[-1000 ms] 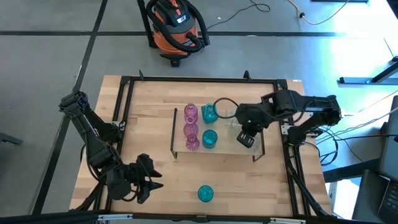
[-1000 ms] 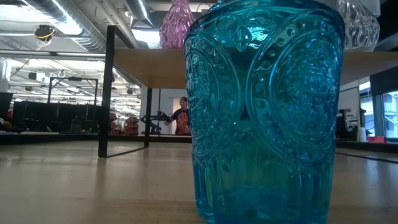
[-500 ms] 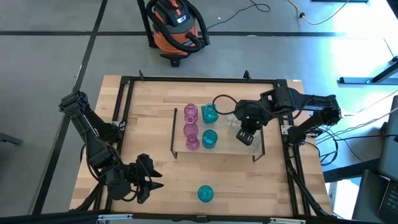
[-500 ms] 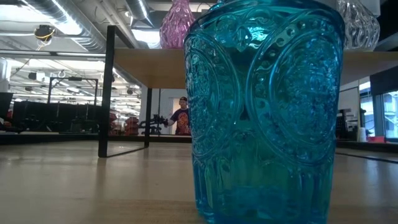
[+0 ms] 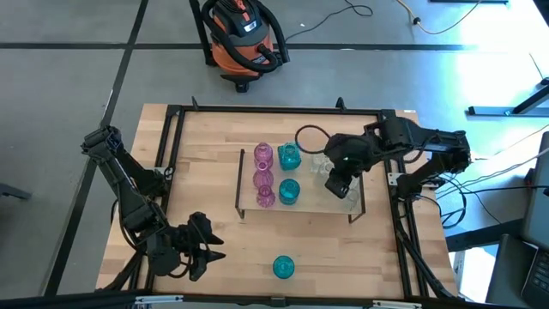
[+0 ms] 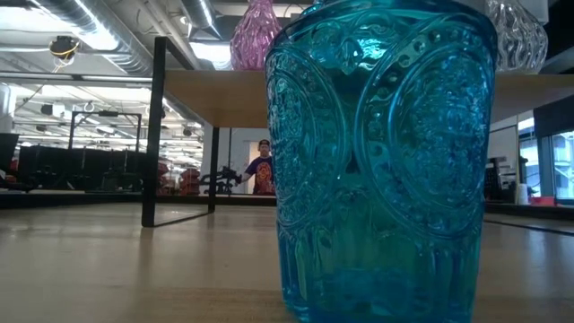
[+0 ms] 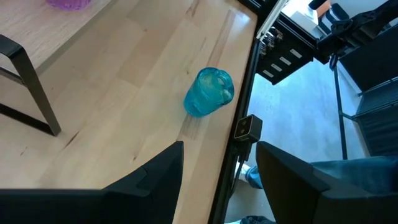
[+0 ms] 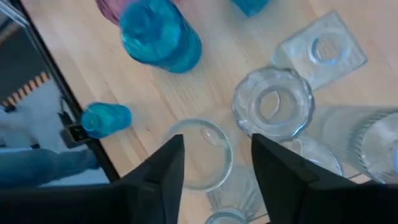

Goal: Sort vases onto shelf
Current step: Put the blue vase on the shelf aligned with the other blue vase

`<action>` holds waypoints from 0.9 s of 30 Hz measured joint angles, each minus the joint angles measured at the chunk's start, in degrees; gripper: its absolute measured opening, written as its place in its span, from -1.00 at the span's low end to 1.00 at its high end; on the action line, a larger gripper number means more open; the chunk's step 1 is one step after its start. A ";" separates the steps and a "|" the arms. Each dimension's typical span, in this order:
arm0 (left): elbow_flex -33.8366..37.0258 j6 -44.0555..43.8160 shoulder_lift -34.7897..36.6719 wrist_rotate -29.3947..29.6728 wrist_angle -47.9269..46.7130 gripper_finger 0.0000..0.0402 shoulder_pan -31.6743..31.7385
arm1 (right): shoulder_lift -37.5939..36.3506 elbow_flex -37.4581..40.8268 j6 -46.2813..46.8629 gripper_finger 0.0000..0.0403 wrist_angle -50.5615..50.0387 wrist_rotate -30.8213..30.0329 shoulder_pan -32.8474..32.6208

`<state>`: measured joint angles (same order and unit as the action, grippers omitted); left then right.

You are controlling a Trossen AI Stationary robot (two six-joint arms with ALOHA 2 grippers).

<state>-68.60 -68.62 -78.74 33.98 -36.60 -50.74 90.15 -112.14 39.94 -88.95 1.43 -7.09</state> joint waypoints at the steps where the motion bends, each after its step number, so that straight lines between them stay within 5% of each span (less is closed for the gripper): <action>1: 0.00 0.02 0.00 0.00 0.00 -0.03 0.00 | 0.00 -1.03 0.32 -0.17 -0.02 -0.22 0.00; 7: 0.00 0.04 0.00 -0.08 0.00 -0.03 0.00 | -0.11 -9.53 1.91 -0.12 1.99 0.27 -2.36; 12: 0.00 0.11 0.00 -0.31 0.00 -0.03 -0.02 | -0.17 -11.04 -2.57 -0.17 16.22 -0.97 -14.33; 19: 0.00 0.30 0.00 -0.52 0.02 -0.03 -0.09 | 0.96 -1.93 0.08 -0.20 27.58 -15.58 -32.37; 27: 0.00 0.33 0.00 -1.18 0.10 -0.03 -0.07 | 0.92 16.76 7.66 -0.20 48.58 -30.20 -43.88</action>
<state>-68.60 -68.29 -78.74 32.80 -36.50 -50.81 91.07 -95.39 47.60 -40.37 -28.77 -50.97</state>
